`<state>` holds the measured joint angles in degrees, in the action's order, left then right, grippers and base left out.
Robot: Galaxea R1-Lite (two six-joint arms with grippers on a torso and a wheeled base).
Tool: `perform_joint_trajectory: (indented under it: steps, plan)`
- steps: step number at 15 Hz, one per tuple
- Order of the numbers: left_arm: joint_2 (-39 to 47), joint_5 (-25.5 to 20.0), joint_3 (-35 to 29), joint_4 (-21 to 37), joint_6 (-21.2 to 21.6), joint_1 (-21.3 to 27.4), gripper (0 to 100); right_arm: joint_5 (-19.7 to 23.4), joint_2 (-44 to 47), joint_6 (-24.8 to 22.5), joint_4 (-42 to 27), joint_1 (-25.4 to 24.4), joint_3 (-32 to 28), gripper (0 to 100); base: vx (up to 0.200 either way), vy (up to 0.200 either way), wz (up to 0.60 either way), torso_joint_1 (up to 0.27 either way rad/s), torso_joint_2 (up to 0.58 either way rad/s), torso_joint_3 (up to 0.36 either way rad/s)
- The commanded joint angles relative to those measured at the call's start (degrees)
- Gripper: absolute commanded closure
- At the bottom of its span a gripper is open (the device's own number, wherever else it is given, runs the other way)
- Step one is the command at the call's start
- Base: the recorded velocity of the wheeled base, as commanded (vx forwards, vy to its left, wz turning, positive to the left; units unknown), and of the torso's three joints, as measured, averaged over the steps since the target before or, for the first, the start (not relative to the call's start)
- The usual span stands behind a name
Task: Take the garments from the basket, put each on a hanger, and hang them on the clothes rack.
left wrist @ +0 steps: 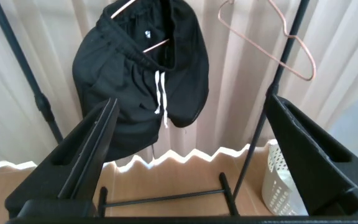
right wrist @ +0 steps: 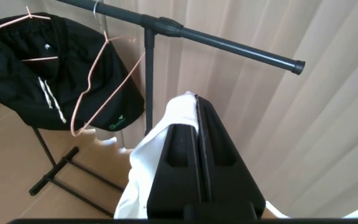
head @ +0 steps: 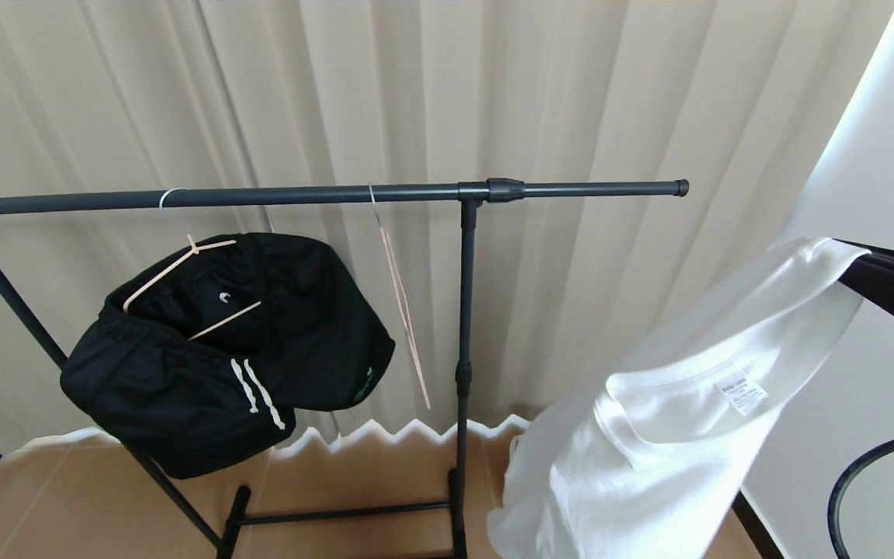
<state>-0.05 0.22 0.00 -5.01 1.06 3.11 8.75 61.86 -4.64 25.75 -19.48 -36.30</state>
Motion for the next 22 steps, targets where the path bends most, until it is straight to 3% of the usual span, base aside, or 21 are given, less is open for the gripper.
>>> perform_joint_trajectory:
  steps: [1, 5, 15, 18, 22]
  plan:
    - [0.05, 0.04, 0.0, -0.09, -0.01, -0.03, 0, 0.04, 0.02, -0.01, 0.01, -0.03, 0.0, 100, -0.2, 0.0, 0.0, 0.012, 0.01, -0.012]
    - [0.05, 0.04, 0.0, -0.09, -0.01, -0.03, 0, 0.04, 0.02, -0.01, 0.09, -0.03, 0.27, 100, -0.2, 0.1, 0.0, -0.006, 0.0, 0.006]
    - [0.05, 0.04, 0.0, 0.0, -0.01, 0.06, 0, 0.04, 0.02, -0.1, 0.09, -0.03, 0.27, 100, 0.0, 0.2, 0.0, 0.005, 0.0, 0.001]
    - [0.05, 0.04, 0.0, 0.0, -0.01, 0.06, 0, 0.04, 0.11, -0.1, 0.09, -0.03, 0.27, 100, -0.2, 0.0, 0.0, 0.002, 0.0, 0.004]
    - [0.05, 0.13, 0.0, -0.26, -0.01, -0.03, 0, 0.21, 1.16, -0.01, 0.09, -0.12, 1.59, 100, 0.0, 0.0, 0.0, 0.0, 0.0, 0.0]
